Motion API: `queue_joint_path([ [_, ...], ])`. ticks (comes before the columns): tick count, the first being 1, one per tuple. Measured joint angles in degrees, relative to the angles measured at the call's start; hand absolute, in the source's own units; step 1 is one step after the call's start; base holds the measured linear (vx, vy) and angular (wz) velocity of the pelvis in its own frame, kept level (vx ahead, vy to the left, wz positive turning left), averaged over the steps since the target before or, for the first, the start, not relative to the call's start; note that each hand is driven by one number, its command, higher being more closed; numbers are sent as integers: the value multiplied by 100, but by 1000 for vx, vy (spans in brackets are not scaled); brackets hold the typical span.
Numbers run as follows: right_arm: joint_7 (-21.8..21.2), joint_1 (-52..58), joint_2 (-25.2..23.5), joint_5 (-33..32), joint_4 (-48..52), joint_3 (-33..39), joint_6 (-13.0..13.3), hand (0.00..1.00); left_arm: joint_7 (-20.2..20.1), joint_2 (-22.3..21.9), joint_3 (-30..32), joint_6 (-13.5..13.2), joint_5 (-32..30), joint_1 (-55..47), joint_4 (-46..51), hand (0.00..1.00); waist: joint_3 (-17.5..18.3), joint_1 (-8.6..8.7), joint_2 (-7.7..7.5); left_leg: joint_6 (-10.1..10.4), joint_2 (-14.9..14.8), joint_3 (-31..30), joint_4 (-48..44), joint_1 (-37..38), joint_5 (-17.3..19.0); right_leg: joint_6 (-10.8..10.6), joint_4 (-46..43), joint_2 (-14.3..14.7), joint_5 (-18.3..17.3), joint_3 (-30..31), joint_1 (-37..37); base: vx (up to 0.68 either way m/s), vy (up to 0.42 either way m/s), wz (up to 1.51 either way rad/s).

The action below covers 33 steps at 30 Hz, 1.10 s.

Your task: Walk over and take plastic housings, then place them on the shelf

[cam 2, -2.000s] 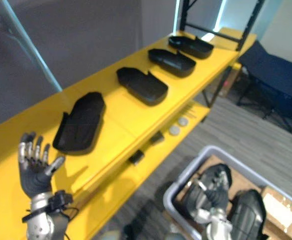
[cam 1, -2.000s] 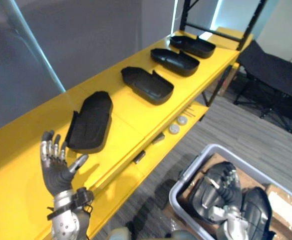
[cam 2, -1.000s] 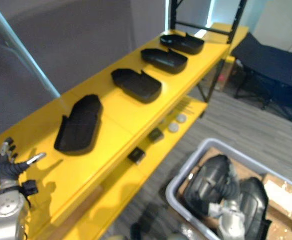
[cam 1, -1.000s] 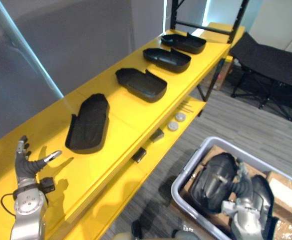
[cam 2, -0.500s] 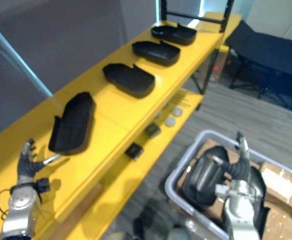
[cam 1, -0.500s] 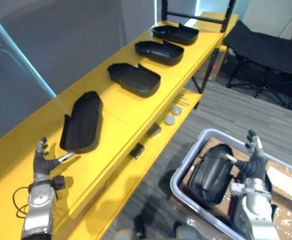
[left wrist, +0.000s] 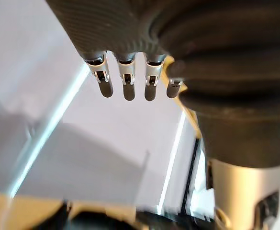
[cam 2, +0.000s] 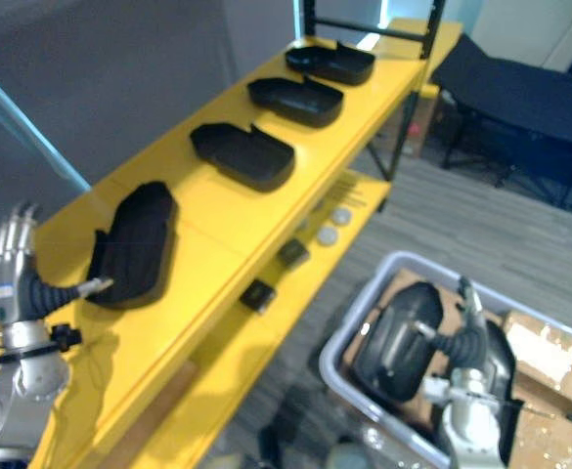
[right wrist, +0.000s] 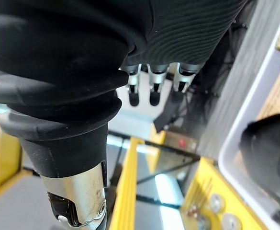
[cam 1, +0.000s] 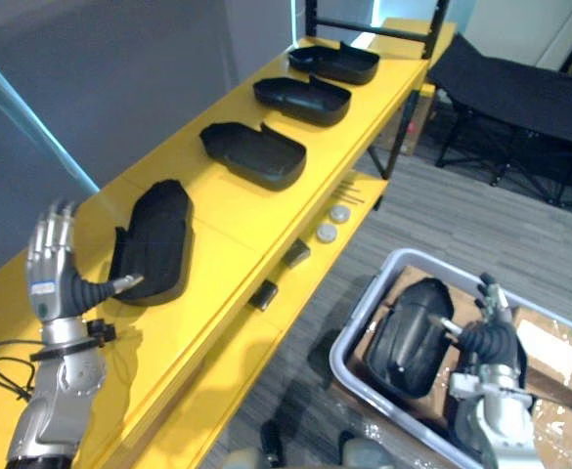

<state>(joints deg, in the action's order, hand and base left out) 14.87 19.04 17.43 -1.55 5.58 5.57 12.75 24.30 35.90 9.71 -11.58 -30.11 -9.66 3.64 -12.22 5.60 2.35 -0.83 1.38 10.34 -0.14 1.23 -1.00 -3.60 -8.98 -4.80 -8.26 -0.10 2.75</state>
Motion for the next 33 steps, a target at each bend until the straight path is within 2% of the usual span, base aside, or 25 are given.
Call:
queue_joint_path([
  [7, -128, 179, 82, -118, 0, 27, -19, 0, -1796, 229, -211, 84, 106, -422, 249, 0, 53, -8, 93, -3, 16, -30, 75, 76, -48, -1, 25, -6, 1, -28, 69, 0, -7, 2],
  [10, -128, 195, 113, -118, 0, 31, -25, 0, -2428, 263, -218, 213, 284, -407, 321, 0, 86, -11, 145, -6, 21, -31, 75, 76, -50, -3, 25, -11, 2, -29, 69, 0, 0, 0],
  [14, -148, 193, 226, -119, 0, 46, -101, 0, -3281, 529, -377, 479, 495, -372, 319, 0, 125, 7, 206, -5, 20, -26, 77, 78, -52, -4, 23, -10, 3, -22, 63, 0, 0, 0],
  [18, -246, 194, 243, -119, 0, 50, -201, 0, -3584, 530, -390, 690, 500, -204, 269, 0, 128, 20, 211, 0, 15, -24, 77, 90, -61, -4, 3, -4, 2, -18, 62, 0, 0, 0],
  [26, -364, 68, 256, -113, 2, 48, -200, 0, -3571, 520, -559, 1157, 535, 128, -508, 0, 131, 142, 215, 2, 7, 73, 192, 176, -129, -9, -75, 2, -10, 44, 21, -6, -10, -4],
  [27, -366, 60, 257, -114, 3, 49, -200, 0, -3549, 479, -558, 1245, 532, 143, -610, 100, 131, 142, 215, 3, -1, 127, 195, 175, -129, -9, -107, 8, -12, 91, -25, -4, -14, -18],
  [33, -387, 60, 270, -116, 14, 48, -198, 0, -3247, 298, -557, 1538, 361, 442, -937, 100, 135, 168, 217, 0, 5, 156, 197, 177, -132, -17, -169, 8, -20, 150, -72, -1, -5, -4],
])
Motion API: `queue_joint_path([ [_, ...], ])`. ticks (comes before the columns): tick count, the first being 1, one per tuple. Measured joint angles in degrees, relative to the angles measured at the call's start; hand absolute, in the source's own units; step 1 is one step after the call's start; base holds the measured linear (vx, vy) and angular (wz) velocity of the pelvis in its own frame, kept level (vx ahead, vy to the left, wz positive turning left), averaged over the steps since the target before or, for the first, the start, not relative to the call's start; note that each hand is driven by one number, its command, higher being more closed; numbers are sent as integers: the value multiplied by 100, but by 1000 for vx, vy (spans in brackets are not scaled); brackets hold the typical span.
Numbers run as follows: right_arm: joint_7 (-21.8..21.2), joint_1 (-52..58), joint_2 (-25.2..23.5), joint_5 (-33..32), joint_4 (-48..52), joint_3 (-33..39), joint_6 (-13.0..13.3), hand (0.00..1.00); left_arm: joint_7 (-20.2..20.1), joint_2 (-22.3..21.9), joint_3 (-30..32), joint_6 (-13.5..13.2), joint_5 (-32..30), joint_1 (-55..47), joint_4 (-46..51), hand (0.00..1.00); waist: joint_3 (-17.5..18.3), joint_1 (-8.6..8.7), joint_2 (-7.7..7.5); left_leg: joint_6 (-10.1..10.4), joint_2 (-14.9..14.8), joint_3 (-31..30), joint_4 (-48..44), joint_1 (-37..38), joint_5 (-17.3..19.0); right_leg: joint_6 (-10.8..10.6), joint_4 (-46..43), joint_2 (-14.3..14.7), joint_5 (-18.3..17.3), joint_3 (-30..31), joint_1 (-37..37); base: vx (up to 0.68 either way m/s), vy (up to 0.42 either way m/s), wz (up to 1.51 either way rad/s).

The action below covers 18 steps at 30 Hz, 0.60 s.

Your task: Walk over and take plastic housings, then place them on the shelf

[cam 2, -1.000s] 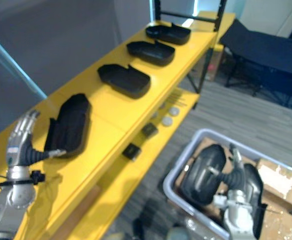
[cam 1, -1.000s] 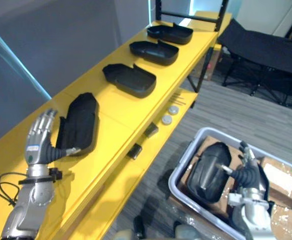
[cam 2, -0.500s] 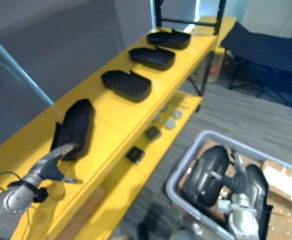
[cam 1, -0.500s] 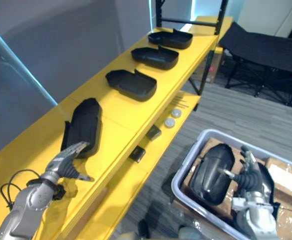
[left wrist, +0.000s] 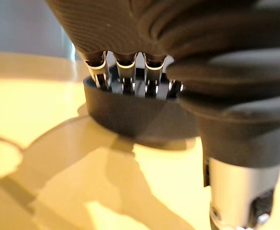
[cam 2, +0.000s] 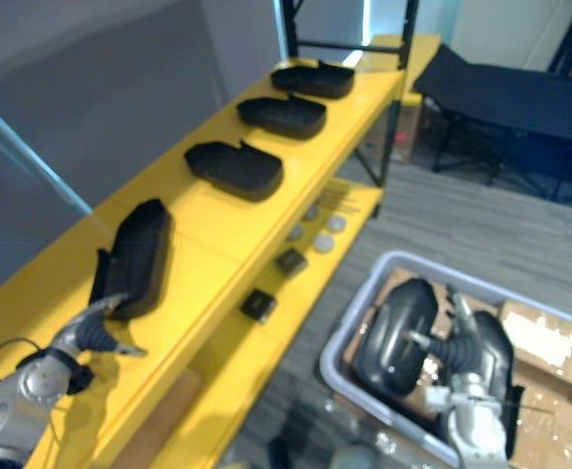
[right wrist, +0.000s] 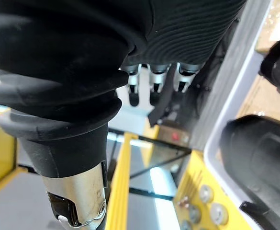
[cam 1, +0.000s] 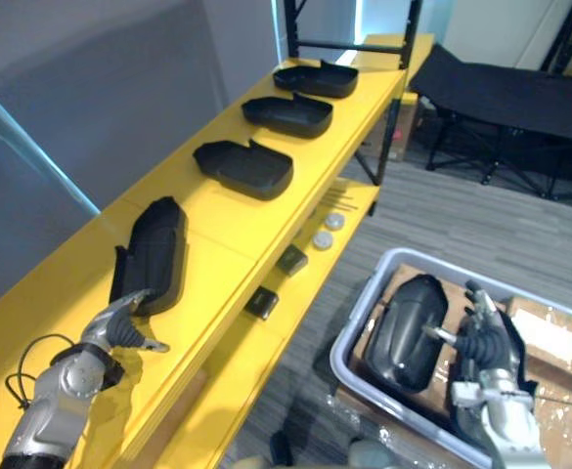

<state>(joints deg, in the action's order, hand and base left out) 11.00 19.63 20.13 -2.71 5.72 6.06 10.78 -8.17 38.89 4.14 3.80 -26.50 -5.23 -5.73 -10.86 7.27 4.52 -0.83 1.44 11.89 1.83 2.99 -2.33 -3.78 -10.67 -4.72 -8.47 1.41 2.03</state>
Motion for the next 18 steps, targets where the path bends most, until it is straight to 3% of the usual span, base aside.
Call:
queue_joint_path([
  [10, -18, -7, 0, -8, 59, -41, 16, 0, 196, -232, -53, 163, -335, 62, -353, 100, 5, 35, 5, 2, -3, 34, -1, 5, -2, -23, -55, -5, -26, 15, -29, 0, 0, 0],
  [18, 18, 32, -10, -12, 59, -71, 53, 0, 576, -424, -44, 533, -304, 215, -626, 100, 11, 116, -21, 2, -1, 41, 0, 5, -2, -30, -86, -7, -40, 19, -46, 0, 0, 0],
])
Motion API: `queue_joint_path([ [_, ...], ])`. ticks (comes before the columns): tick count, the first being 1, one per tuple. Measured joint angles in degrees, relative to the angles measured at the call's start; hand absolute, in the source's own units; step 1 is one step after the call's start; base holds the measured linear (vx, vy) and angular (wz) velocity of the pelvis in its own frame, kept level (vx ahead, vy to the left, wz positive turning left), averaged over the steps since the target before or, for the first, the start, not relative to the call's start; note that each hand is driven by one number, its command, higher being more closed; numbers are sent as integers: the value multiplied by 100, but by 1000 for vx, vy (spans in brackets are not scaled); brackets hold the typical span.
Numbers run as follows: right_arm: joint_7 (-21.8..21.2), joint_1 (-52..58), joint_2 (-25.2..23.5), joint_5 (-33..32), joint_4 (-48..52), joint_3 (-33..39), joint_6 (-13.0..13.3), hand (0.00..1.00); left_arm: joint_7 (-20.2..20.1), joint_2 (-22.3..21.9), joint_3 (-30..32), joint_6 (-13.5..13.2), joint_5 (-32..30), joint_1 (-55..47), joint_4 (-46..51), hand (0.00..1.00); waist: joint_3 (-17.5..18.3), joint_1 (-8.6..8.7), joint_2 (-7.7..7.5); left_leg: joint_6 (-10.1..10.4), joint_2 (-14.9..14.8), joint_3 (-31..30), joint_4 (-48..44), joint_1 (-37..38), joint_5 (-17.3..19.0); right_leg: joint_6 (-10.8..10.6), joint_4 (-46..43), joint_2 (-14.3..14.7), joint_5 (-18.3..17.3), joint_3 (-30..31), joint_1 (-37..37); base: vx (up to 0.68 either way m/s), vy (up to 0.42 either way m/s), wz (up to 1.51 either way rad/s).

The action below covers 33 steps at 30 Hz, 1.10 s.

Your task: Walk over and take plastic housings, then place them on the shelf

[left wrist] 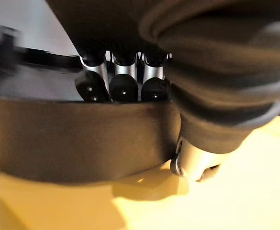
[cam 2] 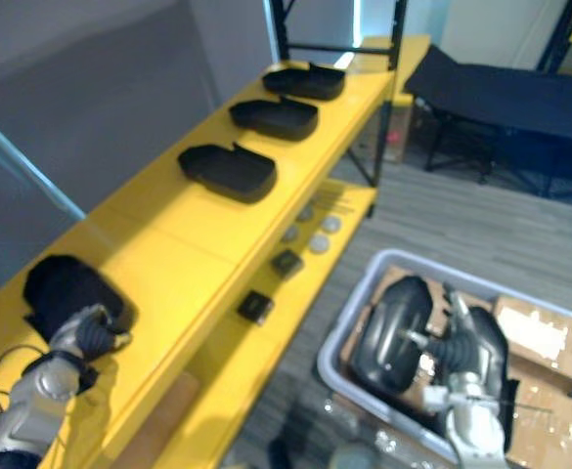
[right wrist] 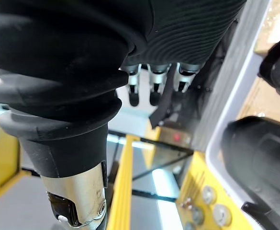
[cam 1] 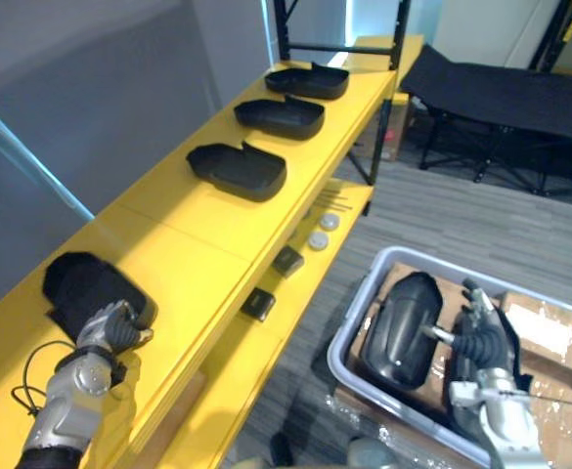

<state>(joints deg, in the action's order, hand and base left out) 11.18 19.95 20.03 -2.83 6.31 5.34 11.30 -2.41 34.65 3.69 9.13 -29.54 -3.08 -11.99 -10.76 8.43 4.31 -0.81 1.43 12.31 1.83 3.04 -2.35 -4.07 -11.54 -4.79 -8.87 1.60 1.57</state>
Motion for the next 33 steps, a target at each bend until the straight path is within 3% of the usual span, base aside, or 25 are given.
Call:
queue_joint_path([
  [5, 24, 11, -100, 2, -4, -125, 18, 0, 301, -175, 2, 304, 190, 159, -94, 100, -12, 8, -52, -3, 0, -4, 2, -2, -2, -5, 8, 1, 8, 2, 4, 0, 0, 0],
  [10, 45, 10, -191, 10, -66, -204, 44, 0, 511, -176, -43, 283, 201, 243, -233, 100, -35, 6, -103, -2, -1, 3, 3, -2, -2, -2, 18, 0, 13, 10, 4, 0, 0, 0],
  [15, 162, 8, -200, 9, -135, -211, 135, 0, 674, -142, -201, 51, 191, 316, -282, 100, -31, -3, -126, -2, -5, 26, 4, -2, -2, 1, 39, 1, 33, 28, 5, 0, 0, 0],
  [21, 261, 20, -200, 5, -318, -231, 144, 0, 740, -117, -320, -475, 125, 335, -283, 100, -24, -5, -138, -1, -19, 74, 4, 12, -2, 5, 42, 11, 49, 73, 2, 0, 0, -3],
  [28, 251, 149, -197, -97, -324, -377, 145, 0, 829, 168, -638, -1248, -29, 457, -163, 100, -5, -1, -171, -1, -39, 89, -8, 29, -2, 13, 39, 41, 66, 88, 17, 0, 0, 0],
  [33, 252, 242, -188, -99, -323, -390, 145, 0, 834, 580, -667, -1475, -28, 487, 101, 100, -5, 13, -170, 1, -68, 101, -13, 32, -3, 18, 38, 70, 66, 95, 17, 0, 0, 0],
])
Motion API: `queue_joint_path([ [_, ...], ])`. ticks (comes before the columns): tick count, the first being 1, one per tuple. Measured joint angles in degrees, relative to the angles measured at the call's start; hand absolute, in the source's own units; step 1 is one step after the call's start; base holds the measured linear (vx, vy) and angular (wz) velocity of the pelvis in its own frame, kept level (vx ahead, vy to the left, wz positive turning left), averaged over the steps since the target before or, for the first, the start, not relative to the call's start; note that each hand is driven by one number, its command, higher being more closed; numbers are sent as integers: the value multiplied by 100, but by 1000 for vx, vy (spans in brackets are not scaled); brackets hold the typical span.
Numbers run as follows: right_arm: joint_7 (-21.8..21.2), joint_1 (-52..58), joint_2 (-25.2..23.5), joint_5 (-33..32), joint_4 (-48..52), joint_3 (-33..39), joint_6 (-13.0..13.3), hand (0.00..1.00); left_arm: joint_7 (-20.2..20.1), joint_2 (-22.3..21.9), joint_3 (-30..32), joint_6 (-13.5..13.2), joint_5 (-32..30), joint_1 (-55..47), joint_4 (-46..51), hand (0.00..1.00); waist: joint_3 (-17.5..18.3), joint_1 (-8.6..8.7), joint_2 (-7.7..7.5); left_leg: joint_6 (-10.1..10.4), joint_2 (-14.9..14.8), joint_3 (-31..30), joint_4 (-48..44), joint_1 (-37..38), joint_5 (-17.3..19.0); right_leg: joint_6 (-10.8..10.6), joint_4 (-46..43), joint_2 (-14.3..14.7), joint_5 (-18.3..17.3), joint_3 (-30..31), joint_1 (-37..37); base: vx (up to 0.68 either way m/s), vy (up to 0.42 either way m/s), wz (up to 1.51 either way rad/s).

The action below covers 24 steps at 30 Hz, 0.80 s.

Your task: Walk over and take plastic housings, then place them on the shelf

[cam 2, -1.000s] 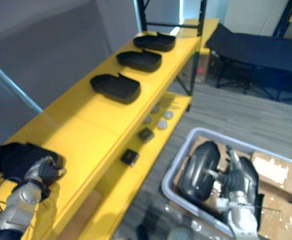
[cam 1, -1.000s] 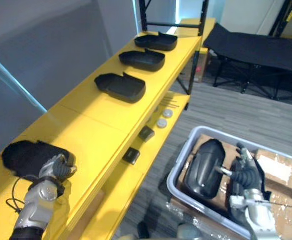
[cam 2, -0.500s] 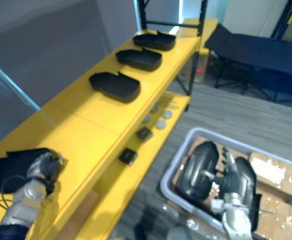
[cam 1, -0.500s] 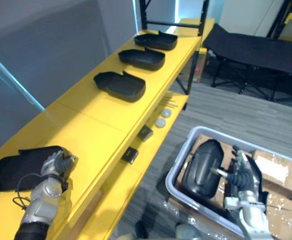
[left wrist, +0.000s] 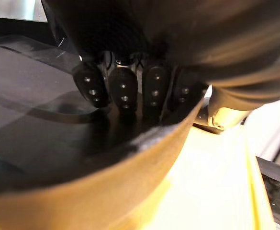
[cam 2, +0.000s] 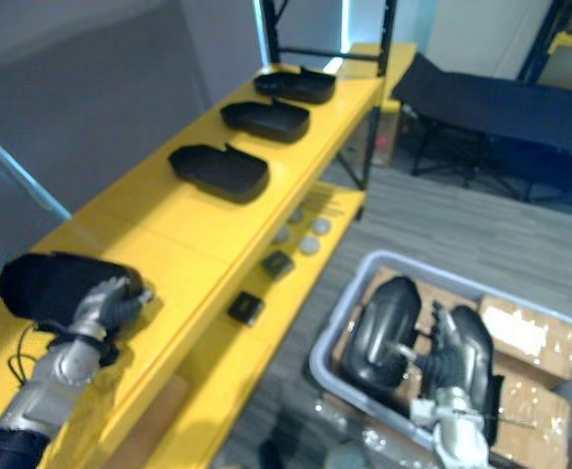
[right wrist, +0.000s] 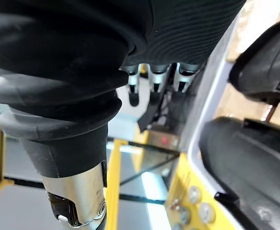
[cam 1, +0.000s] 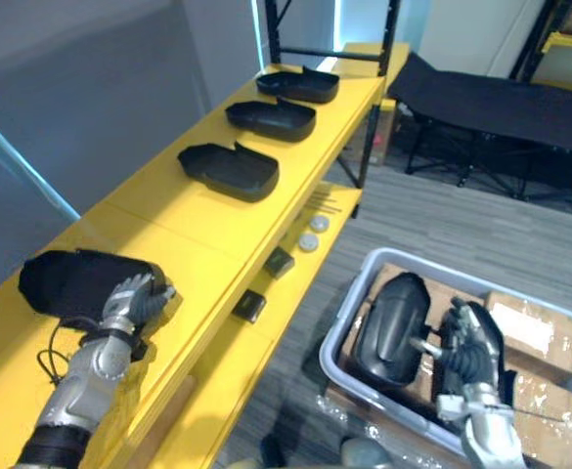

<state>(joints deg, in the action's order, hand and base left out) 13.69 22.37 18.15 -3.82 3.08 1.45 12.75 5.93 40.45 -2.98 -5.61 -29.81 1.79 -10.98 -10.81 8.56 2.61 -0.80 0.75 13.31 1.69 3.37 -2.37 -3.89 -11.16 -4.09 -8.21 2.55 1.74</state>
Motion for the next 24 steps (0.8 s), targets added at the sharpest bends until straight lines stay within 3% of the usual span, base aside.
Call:
queue_joint_path([
  [11, -2, -4, 145, -112, 29, -2, -1, 0, -282, 192, -20, -22, 0, 138, 11, 100, -16, 21, 36, 8, -12, 116, -1, 47, -1, 13, -52, 10, -9, 71, -10, -1, -4, -3],
  [16, -8, -12, 147, -112, 34, -22, -6, 0, -468, 195, -369, -94, -2, 413, -342, 100, -29, 43, 100, 12, -17, 142, 2, 43, 1, 56, -91, -2, -50, 79, -65, -5, -15, -5],
  [24, 0, -82, 153, -119, 51, -31, -13, 0, -487, 195, -501, -226, -45, 523, -666, 100, -32, 62, 95, 52, -61, 251, -38, 4, 31, 34, -145, 34, -45, 180, -175, 11, -20, -6],
])
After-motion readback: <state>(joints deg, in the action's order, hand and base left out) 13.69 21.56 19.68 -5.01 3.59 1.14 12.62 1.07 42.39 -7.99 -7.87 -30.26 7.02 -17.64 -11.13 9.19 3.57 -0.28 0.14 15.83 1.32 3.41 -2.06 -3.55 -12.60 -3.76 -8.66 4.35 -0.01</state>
